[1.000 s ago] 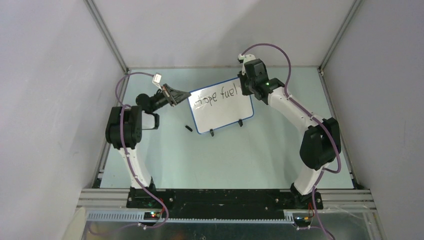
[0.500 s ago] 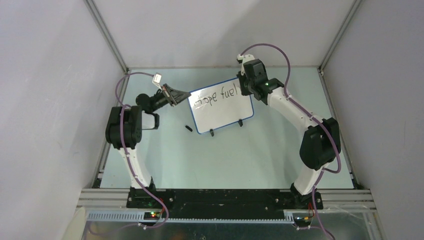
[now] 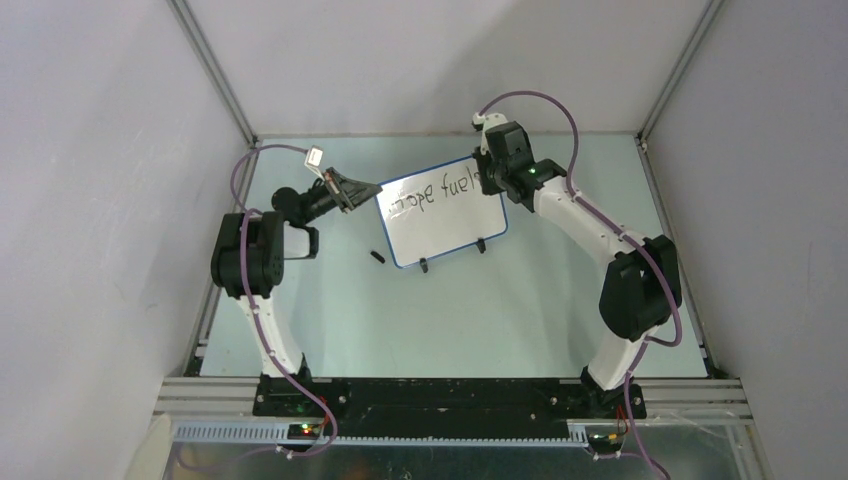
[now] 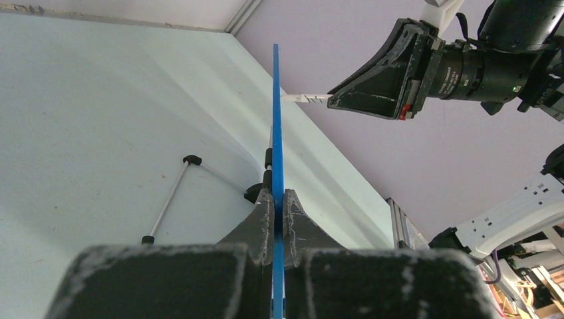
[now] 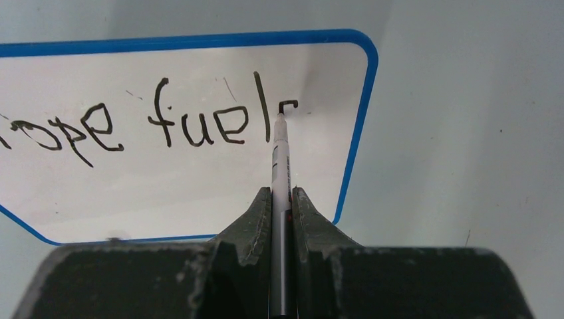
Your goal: Write a sentence on the whiteboard
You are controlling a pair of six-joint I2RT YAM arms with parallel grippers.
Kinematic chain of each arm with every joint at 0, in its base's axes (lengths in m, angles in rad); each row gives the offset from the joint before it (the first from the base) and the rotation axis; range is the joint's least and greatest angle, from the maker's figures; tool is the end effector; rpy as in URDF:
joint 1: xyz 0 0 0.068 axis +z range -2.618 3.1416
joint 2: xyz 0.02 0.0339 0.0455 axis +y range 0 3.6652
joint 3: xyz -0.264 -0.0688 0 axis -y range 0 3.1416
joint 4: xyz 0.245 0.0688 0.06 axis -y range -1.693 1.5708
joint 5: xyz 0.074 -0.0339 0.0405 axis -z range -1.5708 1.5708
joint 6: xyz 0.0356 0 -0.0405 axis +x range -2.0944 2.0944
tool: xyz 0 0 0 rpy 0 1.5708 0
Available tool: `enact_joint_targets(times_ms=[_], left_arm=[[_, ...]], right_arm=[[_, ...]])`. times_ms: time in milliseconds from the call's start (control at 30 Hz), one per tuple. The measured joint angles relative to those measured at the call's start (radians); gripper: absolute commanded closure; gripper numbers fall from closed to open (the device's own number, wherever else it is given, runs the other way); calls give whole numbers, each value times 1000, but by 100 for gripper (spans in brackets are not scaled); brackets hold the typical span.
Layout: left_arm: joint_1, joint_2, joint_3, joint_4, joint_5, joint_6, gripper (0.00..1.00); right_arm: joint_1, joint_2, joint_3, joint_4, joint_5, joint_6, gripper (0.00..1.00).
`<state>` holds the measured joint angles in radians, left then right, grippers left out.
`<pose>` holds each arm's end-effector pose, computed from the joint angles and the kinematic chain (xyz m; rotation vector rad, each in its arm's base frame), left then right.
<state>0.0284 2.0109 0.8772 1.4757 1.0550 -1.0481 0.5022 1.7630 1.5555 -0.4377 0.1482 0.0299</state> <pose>0.3775 -0.0203 0.1865 0.2392 1.5615 -1.4621 0.3617 0.1926 0.3152 -0.4373 2.1672 0.1316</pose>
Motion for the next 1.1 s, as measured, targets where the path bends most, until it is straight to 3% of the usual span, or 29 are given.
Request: enact_joint_targets(times_ms=[1100], left_arm=[[0, 0, 0, 0, 0, -1, 100]], right_arm=[[-6, -17, -52, -19, 9, 1, 100]])
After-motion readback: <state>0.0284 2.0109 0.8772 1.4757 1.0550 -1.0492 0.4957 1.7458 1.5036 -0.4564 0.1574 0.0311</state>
